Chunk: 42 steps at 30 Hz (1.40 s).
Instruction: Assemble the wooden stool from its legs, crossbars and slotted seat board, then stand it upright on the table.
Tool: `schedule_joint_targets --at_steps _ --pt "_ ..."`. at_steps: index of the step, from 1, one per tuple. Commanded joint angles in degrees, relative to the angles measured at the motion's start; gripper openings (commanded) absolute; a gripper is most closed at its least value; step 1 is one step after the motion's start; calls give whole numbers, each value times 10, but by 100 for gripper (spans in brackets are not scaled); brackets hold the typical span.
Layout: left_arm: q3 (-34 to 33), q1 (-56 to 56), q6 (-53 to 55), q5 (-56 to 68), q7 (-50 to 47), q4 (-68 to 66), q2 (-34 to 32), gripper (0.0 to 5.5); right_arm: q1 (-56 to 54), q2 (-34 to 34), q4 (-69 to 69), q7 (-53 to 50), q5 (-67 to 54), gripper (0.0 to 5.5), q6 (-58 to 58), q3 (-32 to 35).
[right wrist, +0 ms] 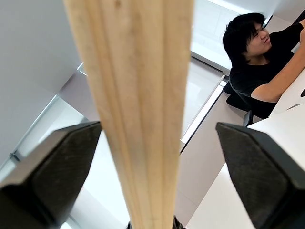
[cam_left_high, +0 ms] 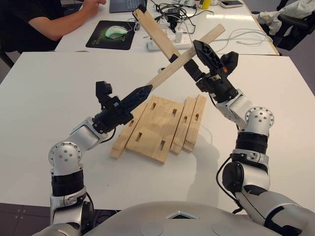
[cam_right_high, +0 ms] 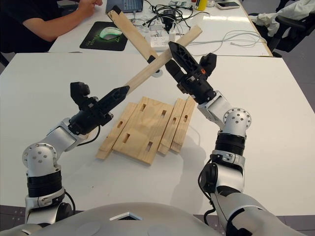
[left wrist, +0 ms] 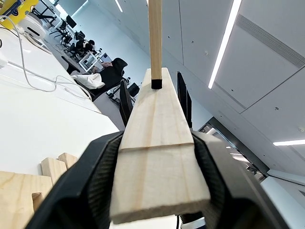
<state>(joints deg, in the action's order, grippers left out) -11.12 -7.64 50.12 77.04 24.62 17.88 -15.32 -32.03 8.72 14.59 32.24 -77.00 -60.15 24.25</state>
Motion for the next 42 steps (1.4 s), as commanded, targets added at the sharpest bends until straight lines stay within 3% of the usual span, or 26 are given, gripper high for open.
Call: schedule_joint_targets --at_steps 1,11,19,25,31,42 --pt "1 -3 2 3 6 4 -10 210 2 3 -6 3 -7 355 -7 -1" --pt "19 22 0 -19 21 12 -19 210 4 -2 -8 7 -13 208 -17 0" --pt "28 18 -21 -59 33 15 -24 210 9 3 -13 10 -10 208 -28 -5" --pt "26 15 -33 -87 36 6 -33 309 14 4 -20 9 1 208 -19 -8" --pt "68 46 -48 -226 102 4 -144 371 24 4 -38 2 32 208 19 -10" --pt "0 115 -79 -299 182 -22 -236 371 91 71 -133 3 6 208 -22 -1"
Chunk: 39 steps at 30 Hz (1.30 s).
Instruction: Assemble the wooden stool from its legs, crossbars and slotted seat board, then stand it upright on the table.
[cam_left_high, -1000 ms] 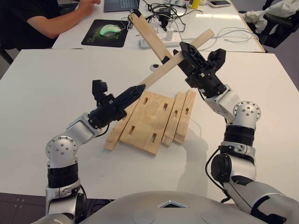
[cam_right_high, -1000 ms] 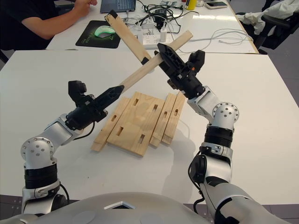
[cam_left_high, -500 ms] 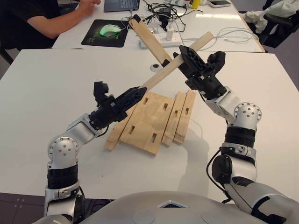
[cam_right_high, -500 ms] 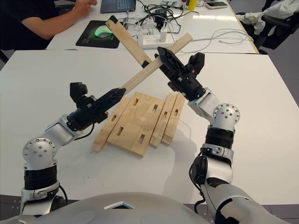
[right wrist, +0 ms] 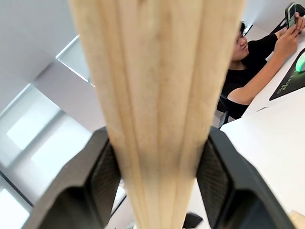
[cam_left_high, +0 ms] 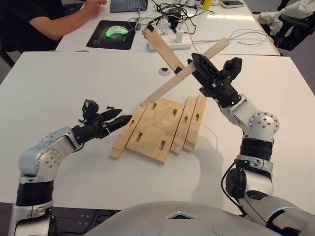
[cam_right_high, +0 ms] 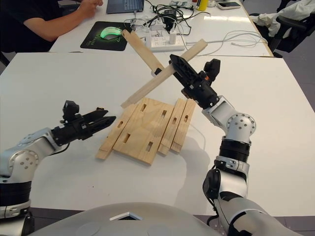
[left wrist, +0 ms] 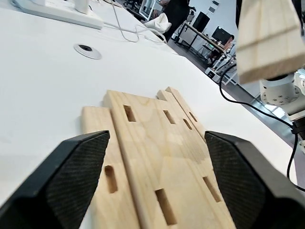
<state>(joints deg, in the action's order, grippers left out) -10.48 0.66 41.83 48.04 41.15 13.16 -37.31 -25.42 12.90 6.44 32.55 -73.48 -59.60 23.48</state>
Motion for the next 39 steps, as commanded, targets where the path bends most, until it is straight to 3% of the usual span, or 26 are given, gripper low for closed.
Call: schedule_joint_targets --at_steps 1,8,16,39 --pt "-4 40 7 -7 17 38 -15 371 32 40 -67 2 -31 208 -35 2" --pt "3 59 2 -20 10 61 0 371 137 83 -214 12 -1 208 -48 -57" --pt "-10 93 11 -15 7 81 1 371 242 93 -334 32 103 208 59 -108" --pt "1 102 27 -10 -1 103 17 371 240 141 -323 106 240 208 202 -179"
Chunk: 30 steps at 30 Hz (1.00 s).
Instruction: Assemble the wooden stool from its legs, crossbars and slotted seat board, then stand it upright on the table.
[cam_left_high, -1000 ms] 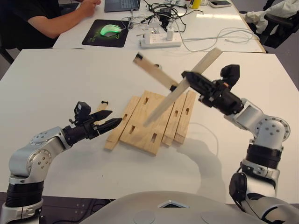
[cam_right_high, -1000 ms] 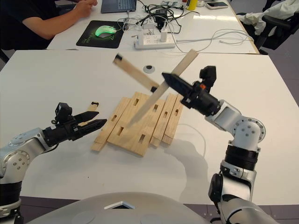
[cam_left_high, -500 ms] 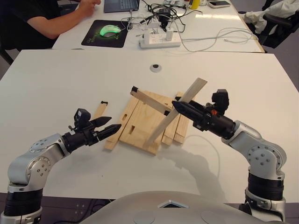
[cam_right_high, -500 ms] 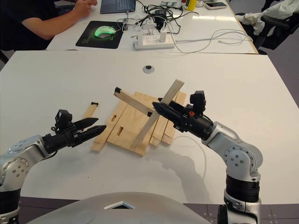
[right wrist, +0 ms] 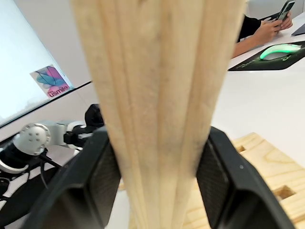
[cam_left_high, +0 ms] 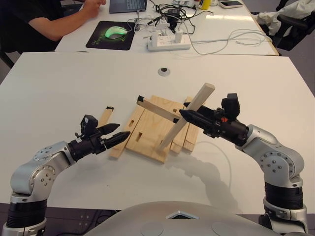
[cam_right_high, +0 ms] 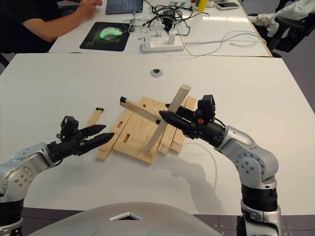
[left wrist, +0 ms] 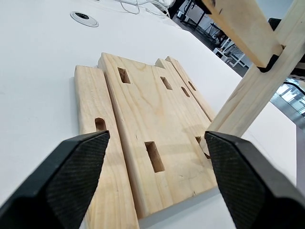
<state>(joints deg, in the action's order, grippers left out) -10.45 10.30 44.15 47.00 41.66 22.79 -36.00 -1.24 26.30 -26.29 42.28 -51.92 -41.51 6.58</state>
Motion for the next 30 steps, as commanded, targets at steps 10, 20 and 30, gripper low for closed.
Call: schedule_joint_targets --at_steps 10,20,30 --pt "3 3 9 0 -8 12 6 371 6 33 -20 38 77 208 61 -53" --pt "0 15 16 7 -20 34 9 371 59 61 -29 41 183 208 153 -110" --pt "2 22 29 15 -31 49 12 371 93 77 5 28 271 208 204 -174"
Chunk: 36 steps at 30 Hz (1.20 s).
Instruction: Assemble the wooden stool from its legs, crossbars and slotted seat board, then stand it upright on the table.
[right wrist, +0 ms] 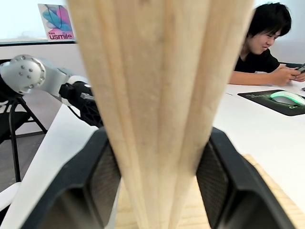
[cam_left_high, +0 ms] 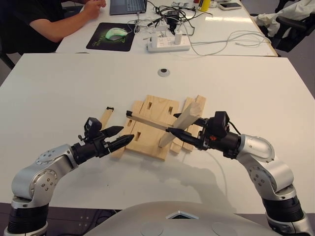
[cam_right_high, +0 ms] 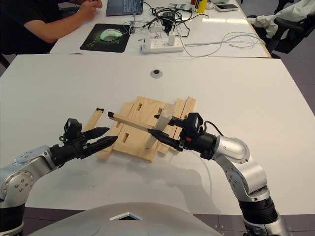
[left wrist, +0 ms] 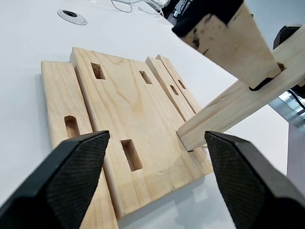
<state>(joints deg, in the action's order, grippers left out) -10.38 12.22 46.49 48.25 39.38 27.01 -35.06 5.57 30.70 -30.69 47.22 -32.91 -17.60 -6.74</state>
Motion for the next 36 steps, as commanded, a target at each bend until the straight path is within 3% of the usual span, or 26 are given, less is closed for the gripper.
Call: schedule_joint_targets --at_steps 1,8,21,28,36 --pt "1 4 5 3 -12 7 5 371 25 35 50 -24 84 207 -39 -45" --pt "4 21 -7 -5 -31 18 28 371 9 42 71 -37 73 207 -71 -56" --pt "12 40 -24 -8 -56 39 54 371 22 87 118 -25 156 205 -6 -112" --pt "27 30 -37 -17 -71 33 73 371 -131 65 273 -5 152 205 -21 -130" --pt "43 -7 -45 -27 -73 13 83 371 -266 73 435 124 129 205 -1 -150"
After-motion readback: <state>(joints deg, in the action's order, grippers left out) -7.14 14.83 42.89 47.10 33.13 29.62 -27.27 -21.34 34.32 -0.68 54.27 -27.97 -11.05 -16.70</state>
